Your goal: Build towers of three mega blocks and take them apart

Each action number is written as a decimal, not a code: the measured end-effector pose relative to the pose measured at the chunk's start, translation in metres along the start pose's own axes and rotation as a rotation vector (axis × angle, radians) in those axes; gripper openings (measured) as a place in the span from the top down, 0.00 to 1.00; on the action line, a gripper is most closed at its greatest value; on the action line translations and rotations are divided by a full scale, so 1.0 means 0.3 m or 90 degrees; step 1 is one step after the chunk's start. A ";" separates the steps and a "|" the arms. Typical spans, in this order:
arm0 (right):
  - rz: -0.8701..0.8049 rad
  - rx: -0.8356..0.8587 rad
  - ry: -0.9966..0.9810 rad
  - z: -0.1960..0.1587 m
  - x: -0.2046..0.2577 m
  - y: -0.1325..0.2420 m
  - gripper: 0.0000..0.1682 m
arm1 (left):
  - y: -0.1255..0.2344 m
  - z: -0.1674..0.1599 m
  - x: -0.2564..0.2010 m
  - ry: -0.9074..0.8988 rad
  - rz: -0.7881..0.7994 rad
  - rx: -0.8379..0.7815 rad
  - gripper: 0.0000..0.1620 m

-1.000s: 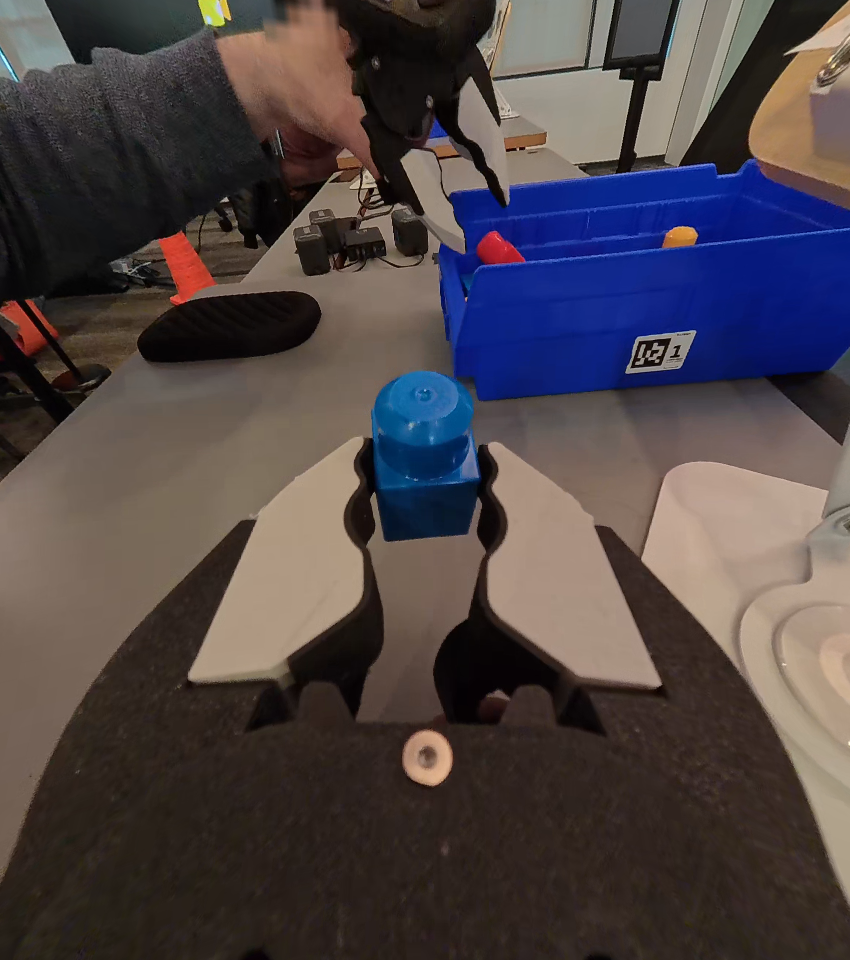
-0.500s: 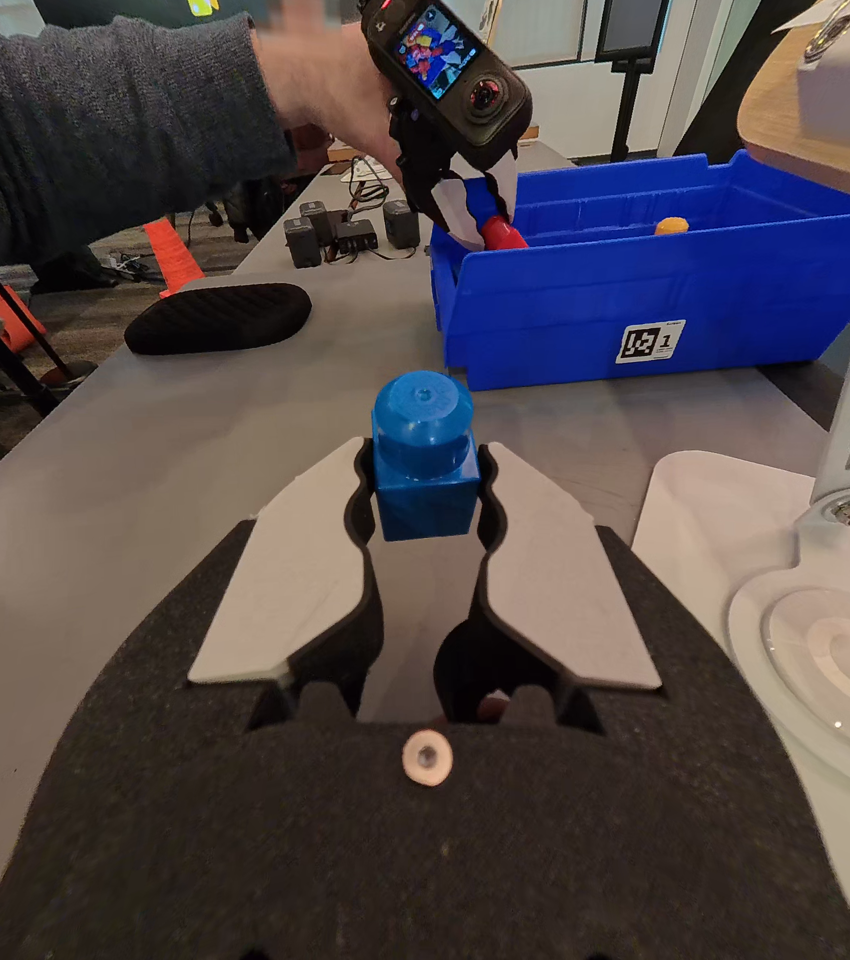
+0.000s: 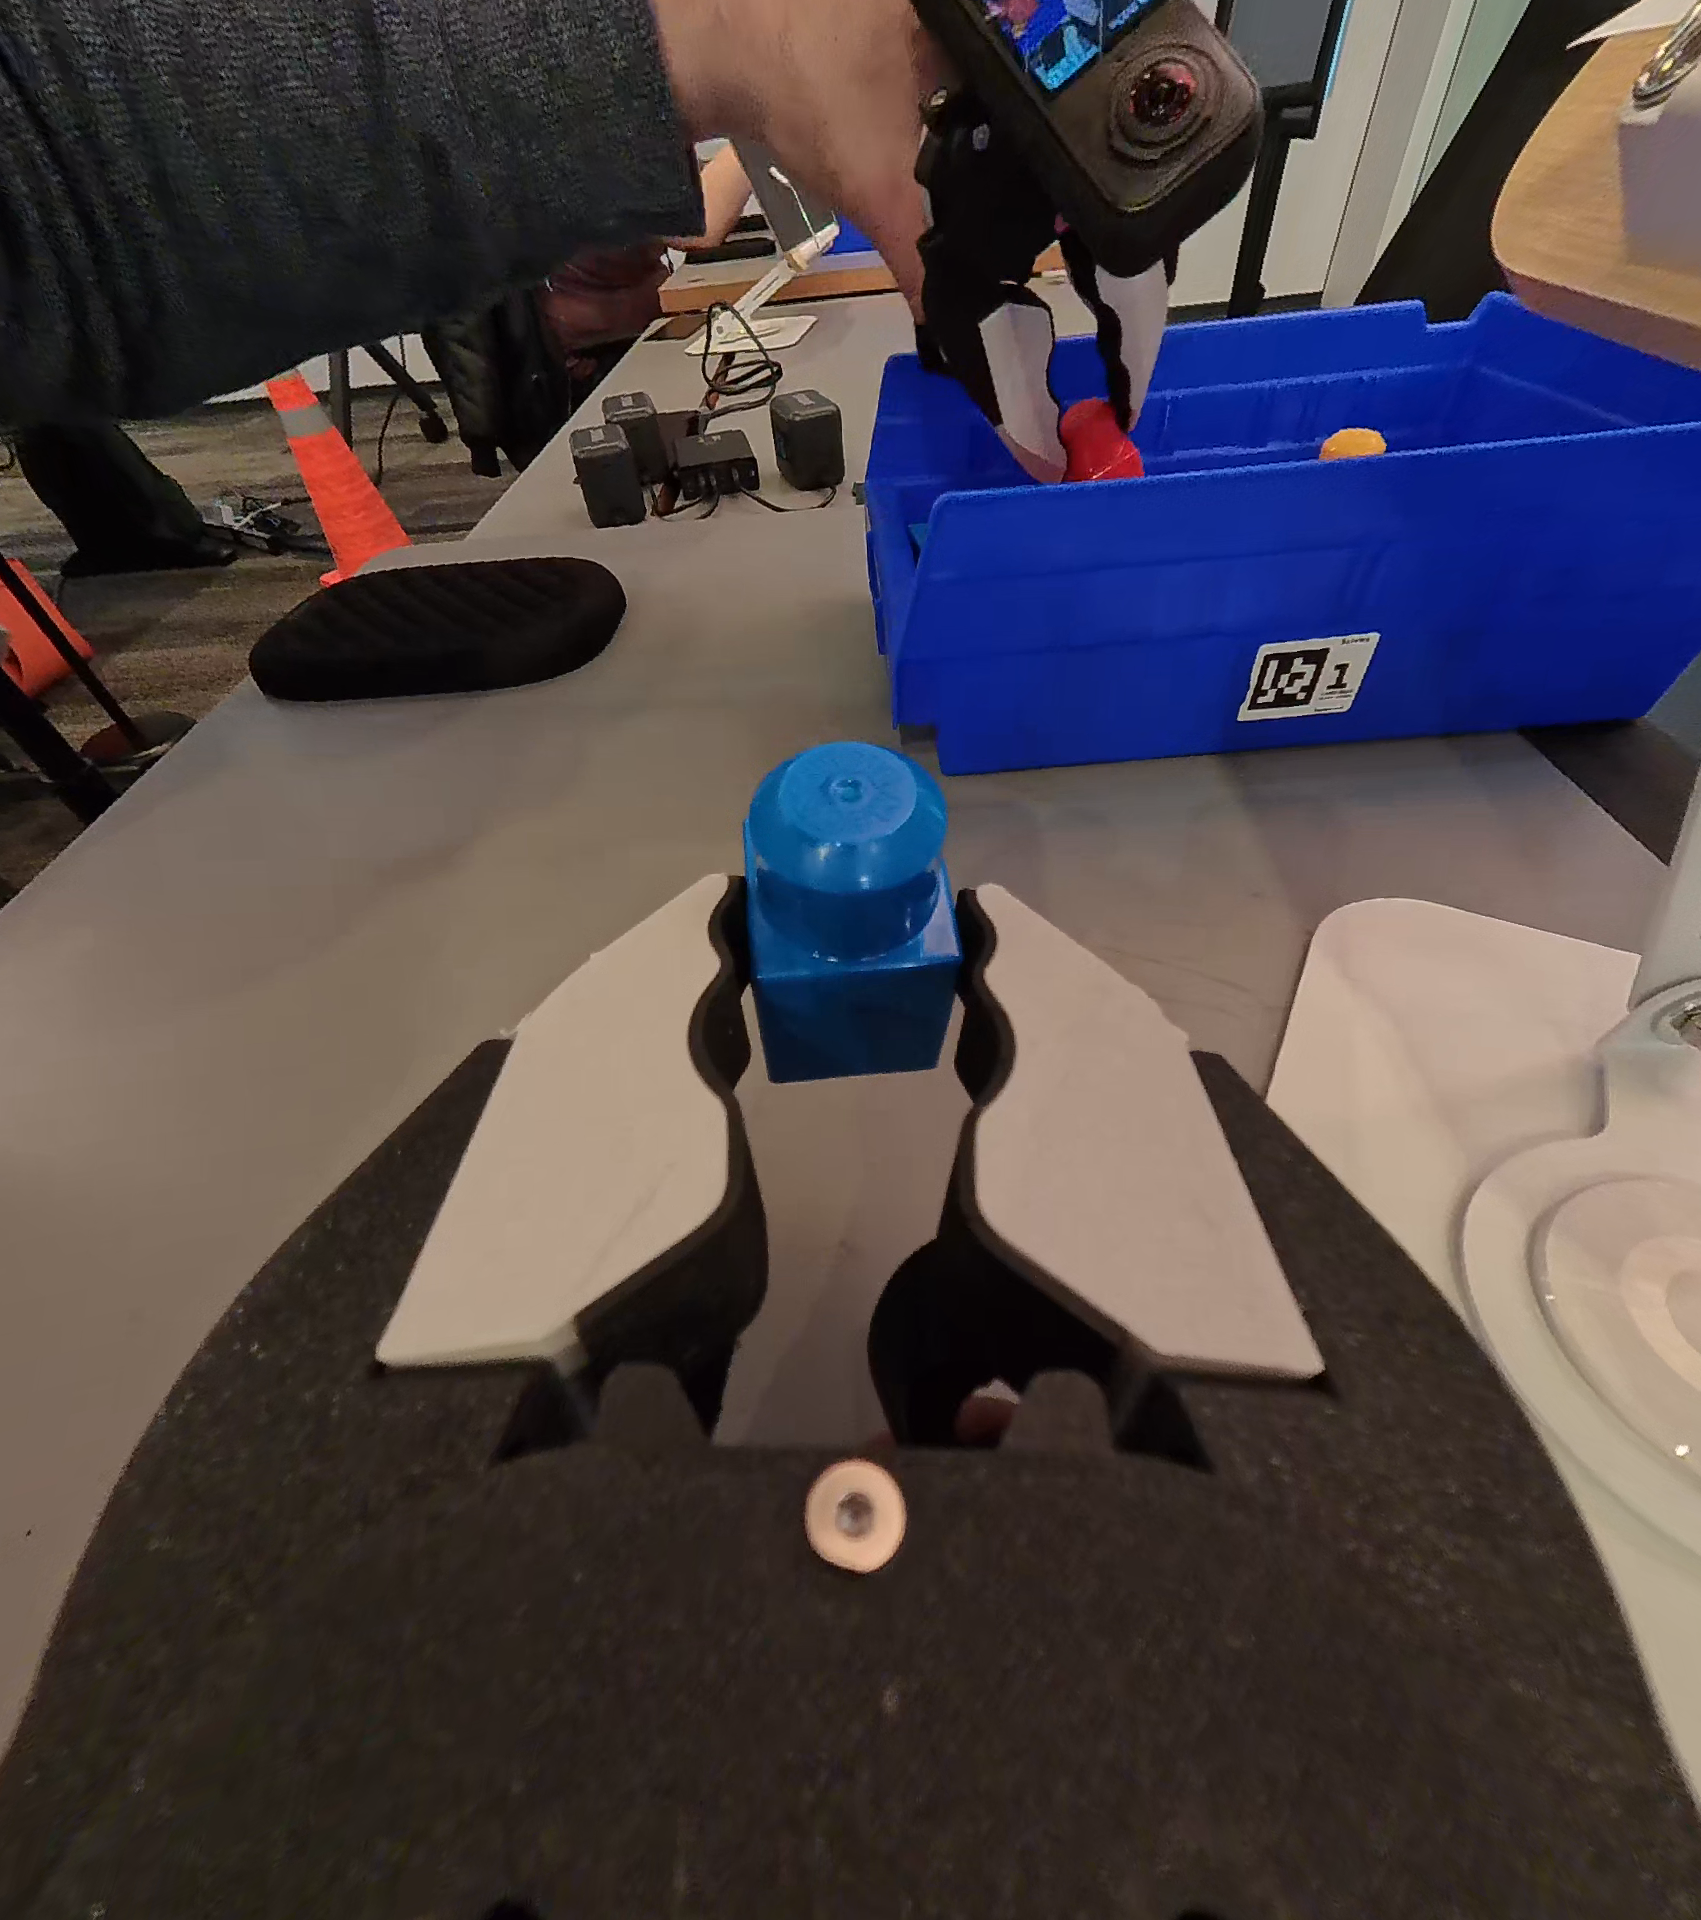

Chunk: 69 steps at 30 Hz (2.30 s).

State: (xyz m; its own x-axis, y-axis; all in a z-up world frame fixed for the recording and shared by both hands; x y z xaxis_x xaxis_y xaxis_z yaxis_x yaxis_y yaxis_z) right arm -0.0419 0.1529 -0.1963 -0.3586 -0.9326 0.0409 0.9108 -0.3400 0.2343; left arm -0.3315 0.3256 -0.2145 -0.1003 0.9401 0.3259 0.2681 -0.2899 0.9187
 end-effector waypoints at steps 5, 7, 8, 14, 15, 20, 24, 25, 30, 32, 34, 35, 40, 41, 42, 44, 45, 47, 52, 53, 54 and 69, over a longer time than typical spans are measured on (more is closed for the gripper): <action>0.000 0.000 0.000 0.000 0.000 0.000 0.78 | -0.019 -0.006 0.019 0.008 -0.003 0.023 0.73; 0.000 -0.001 0.000 0.001 0.000 0.001 0.78 | -0.046 -0.008 0.010 0.001 -0.010 0.034 0.72; -0.001 -0.001 0.000 0.001 0.000 0.001 0.78 | -0.057 -0.009 0.006 -0.005 -0.008 0.037 0.76; -0.002 0.001 0.002 -0.001 0.000 -0.001 0.78 | -0.041 -0.022 0.022 0.020 0.006 0.017 0.77; -0.003 0.002 0.003 -0.002 0.001 -0.002 0.78 | -0.021 -0.027 0.022 0.029 0.003 0.013 0.77; -0.012 0.014 0.022 -0.011 0.006 -0.010 0.78 | 0.137 -0.002 -0.027 0.060 -0.027 -0.040 0.78; -0.024 0.032 0.049 -0.024 0.015 -0.020 0.78 | 0.301 0.097 -0.129 0.044 -0.075 -0.104 0.78; -0.026 0.037 0.057 -0.029 0.019 -0.023 0.78 | 0.340 0.133 -0.159 0.037 -0.089 -0.122 0.78; -0.030 0.052 0.078 -0.040 0.037 -0.034 0.78 | 0.494 0.319 -0.286 -0.005 -0.130 -0.186 0.78; -0.030 0.055 0.079 -0.042 0.038 -0.034 0.78 | 0.538 0.389 -0.330 -0.021 -0.148 -0.212 0.78; -0.030 0.055 0.078 -0.042 0.038 -0.034 0.78 | 0.567 0.449 -0.375 -0.044 -0.171 -0.225 0.78; -0.029 0.055 0.078 -0.043 0.038 -0.033 0.78 | 0.579 0.476 -0.390 -0.051 -0.175 -0.229 0.78; -0.030 0.060 0.082 -0.047 0.039 -0.034 0.78 | 0.623 0.578 -0.454 -0.080 -0.211 -0.241 0.78; -0.030 0.061 0.084 -0.048 0.040 -0.034 0.78 | 0.627 0.595 -0.464 -0.087 -0.215 -0.244 0.78; -0.031 0.062 0.085 -0.049 0.040 -0.035 0.78 | 0.631 0.611 -0.474 -0.093 -0.222 -0.248 0.78; -0.032 0.065 0.087 -0.051 0.041 -0.036 0.78 | 0.631 0.632 -0.491 -0.098 -0.235 -0.243 0.78; -0.032 0.066 0.088 -0.052 0.041 -0.037 0.78 | 0.635 0.644 -0.502 -0.106 -0.243 -0.249 0.78; -0.032 0.068 0.089 -0.054 0.041 -0.038 0.78 | 0.633 0.657 -0.512 -0.103 -0.252 -0.245 0.78; -0.033 0.074 0.090 -0.058 0.041 -0.041 0.78 | 0.621 0.676 -0.530 -0.109 -0.265 -0.219 0.78; -0.033 0.075 0.090 -0.059 0.040 -0.041 0.78 | 0.619 0.678 -0.537 -0.114 -0.272 -0.211 0.78; -0.033 0.076 0.091 -0.059 0.040 -0.042 0.78 | 0.617 0.682 -0.541 -0.115 -0.276 -0.204 0.78; -0.041 0.097 0.102 -0.075 0.038 -0.049 0.78 | 0.604 0.687 -0.588 -0.137 -0.305 -0.119 0.79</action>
State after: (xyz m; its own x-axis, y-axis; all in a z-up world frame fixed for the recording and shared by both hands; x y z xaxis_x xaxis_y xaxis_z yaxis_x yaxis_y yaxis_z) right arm -0.0548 0.1445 -0.2212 -0.3668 -0.9210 -0.1310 0.8411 -0.3885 0.3764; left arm -0.0678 0.1443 -0.1514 0.0334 0.9843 -0.1732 0.0633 0.1708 0.9833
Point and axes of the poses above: each gripper's, where its closed fingertips meet, y back along the fingers, z out of its top, x = y × z across the jaws, the point moved 1 cm from there along y, back along the fingers, and after that the axes turned 9 degrees about -z, right-handed, at the moved point
